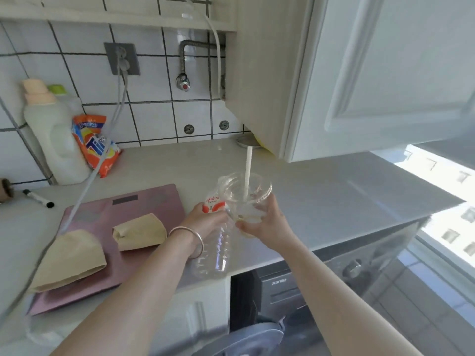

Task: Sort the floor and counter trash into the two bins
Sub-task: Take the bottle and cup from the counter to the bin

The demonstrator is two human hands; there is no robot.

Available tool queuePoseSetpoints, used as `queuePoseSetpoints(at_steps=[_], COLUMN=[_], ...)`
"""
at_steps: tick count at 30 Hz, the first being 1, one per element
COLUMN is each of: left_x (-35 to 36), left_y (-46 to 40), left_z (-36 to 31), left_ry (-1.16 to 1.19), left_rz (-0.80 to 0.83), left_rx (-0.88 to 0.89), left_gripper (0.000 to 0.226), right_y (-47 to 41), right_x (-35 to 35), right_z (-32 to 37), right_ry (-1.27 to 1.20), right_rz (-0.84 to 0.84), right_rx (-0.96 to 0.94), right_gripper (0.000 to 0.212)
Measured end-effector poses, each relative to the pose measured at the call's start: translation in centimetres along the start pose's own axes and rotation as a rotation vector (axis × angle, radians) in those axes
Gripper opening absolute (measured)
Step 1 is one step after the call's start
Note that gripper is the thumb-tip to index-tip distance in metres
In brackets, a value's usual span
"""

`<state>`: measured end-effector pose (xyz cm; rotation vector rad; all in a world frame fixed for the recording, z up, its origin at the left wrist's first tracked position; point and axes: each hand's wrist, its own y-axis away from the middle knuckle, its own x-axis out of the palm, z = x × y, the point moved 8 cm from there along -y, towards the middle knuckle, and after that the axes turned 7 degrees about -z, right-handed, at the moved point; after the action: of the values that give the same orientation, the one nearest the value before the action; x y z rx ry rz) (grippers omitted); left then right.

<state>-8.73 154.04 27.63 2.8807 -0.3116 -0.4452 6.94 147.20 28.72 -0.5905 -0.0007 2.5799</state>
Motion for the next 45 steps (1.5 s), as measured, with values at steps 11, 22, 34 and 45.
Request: queuePoseSetpoints(at_steps=[11,22,34,45], left_x=[9.2,30.6,45.4,60.6], left_y=[10.7,38.0,66.8,75.2], left_z=[2.2,12.6,26.4,37.9], left_ry=[0.071,-0.171,-0.368,-0.657], left_rz=[0.551,1.110,1.409,1.662], left_rx=[0.057,0.071,-0.003,0.082], left_gripper=[0.057,0.064,0.078,0.069], right_y=[17.8,49.6,80.9,89.2], right_x=[-8.9,-22.3,-31.0,-38.1], right_z=[-5.3,-17.6,-31.0,-41.4], right_ry=[-0.216,-0.267,-0.357,-0.415], right_rz=[-0.492,-0.937,-1.309,-1.593], right_rx=[0.192,0.517,0.848,0.940], right_gripper=[0.084,0.099,0.093,0.056])
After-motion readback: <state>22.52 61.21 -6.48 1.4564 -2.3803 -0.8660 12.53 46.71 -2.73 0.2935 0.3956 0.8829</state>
